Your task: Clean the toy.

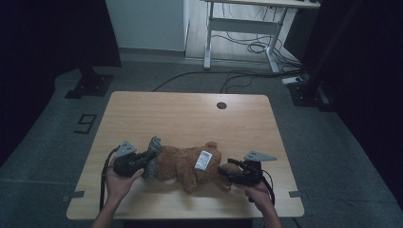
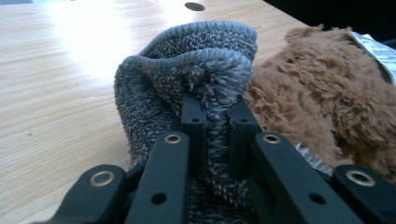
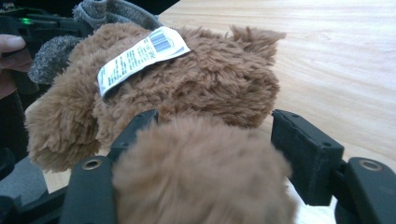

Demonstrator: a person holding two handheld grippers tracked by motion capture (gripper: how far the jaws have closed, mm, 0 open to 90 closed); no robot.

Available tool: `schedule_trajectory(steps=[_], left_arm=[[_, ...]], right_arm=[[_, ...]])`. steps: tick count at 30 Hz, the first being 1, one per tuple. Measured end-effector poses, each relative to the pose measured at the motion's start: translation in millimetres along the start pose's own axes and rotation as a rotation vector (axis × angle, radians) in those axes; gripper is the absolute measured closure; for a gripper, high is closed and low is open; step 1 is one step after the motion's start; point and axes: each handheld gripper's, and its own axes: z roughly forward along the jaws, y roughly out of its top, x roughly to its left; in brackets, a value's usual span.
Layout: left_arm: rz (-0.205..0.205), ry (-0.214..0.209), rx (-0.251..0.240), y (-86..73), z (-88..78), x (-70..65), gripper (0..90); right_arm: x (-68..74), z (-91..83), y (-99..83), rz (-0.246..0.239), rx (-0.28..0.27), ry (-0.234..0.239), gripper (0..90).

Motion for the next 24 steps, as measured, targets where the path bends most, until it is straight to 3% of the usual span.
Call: schedule_trajectory(steps=[4,9,12,16,20,22,24], left_arm=[[-0.012,-0.011,-0.012,-3.3,-0.5,1.1,80.6],[-0.018,-0.013,-0.012,-5.3,-1.4,1.1,80.7],[-0.033,-0.022,-0.015,-7.7,-3.3,2.3,80.6],[-0.057,-0.031,-0.011,-12.1,-6.6,4.4,80.6],[-0.07,-0.028,0.006,-17.8,-10.1,7.2,80.7],[-0.066,-0.009,0.031,-22.3,-11.1,8.8,80.8],[-0.073,0.005,0.051,-28.4,-11.6,12.1,80.8]], right_arm=[[1.8,-3.0,16.8,-0.016,0.021,-0.023,29.6],[-4.1,-1.7,47.0,-0.009,-0.003,-0.018,26.8],[-12.1,13.5,53.8,0.013,0.053,-0.024,23.4],[-6.6,37.6,41.3,-0.008,0.146,0.011,17.5],[-3.0,49.2,21.6,0.04,0.166,0.07,12.8],[-0.9,52.4,13.3,0.045,0.191,0.06,12.8],[2.3,55.9,4.6,0.063,0.21,0.087,12.8]])
